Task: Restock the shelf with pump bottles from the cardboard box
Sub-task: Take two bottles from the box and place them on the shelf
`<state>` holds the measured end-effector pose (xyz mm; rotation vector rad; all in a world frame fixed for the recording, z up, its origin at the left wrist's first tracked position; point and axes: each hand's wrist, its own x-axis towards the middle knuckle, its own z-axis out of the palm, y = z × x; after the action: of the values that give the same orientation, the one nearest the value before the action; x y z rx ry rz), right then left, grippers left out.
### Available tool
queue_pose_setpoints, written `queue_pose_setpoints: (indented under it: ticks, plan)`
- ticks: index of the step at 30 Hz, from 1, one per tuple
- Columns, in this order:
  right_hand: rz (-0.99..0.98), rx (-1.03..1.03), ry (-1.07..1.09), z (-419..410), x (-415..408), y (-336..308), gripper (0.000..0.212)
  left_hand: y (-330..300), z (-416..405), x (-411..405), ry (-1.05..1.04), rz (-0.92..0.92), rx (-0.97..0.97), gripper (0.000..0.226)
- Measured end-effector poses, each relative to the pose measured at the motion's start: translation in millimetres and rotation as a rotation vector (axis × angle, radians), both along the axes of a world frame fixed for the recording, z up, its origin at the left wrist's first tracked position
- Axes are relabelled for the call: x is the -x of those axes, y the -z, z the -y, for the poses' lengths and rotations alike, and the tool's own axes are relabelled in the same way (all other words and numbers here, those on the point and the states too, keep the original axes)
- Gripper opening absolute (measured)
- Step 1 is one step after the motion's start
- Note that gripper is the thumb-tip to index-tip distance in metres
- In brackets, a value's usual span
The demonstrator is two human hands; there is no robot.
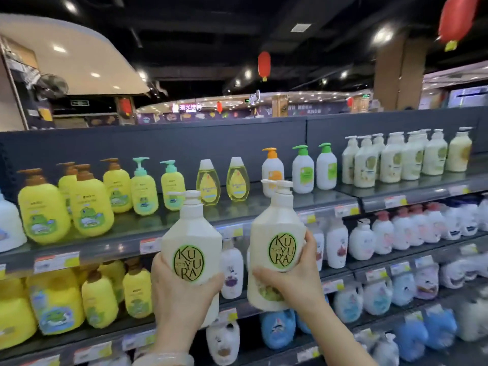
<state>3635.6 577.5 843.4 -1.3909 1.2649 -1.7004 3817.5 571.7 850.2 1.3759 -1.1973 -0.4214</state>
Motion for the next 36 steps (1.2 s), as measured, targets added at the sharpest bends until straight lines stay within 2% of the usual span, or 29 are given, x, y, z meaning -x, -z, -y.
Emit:
queue_pose_setpoints:
  ticks: [8, 10, 13, 19, 25, 34, 36]
  plan:
    - [-0.013, 0.033, 0.103, -13, 165, 0, 0.098, -2, 7, 177, 0.149, -0.011, -0.015, 0.088]
    - [0.001, -0.004, 0.153, -15, 201, 4, 0.106, -6, 11, 216, 0.183, -0.011, -0.017, 0.084]
    - [0.011, -0.052, 0.237, -15, 249, 4, 0.122, -12, 21, 267, 0.254, -0.002, -0.004, 0.089]
    - [0.037, -0.015, 0.338, -8, 338, 1, 0.105, -20, 56, 361, 0.364, 0.004, 0.029, 0.095]
    - [-0.008, 0.005, 0.442, 30, 426, 3, 0.091, -15, 105, 453, 0.42, -0.007, 0.052, 0.092]
    - [-0.046, -0.013, 0.501, 119, 551, -18, 0.117, -35, 198, 575, 0.453, -0.047, 0.054, 0.099]
    - [-0.034, 0.0, 0.497, 134, 576, -18, 0.117, -39, 212, 594, 0.457, -0.037, 0.059, 0.102]
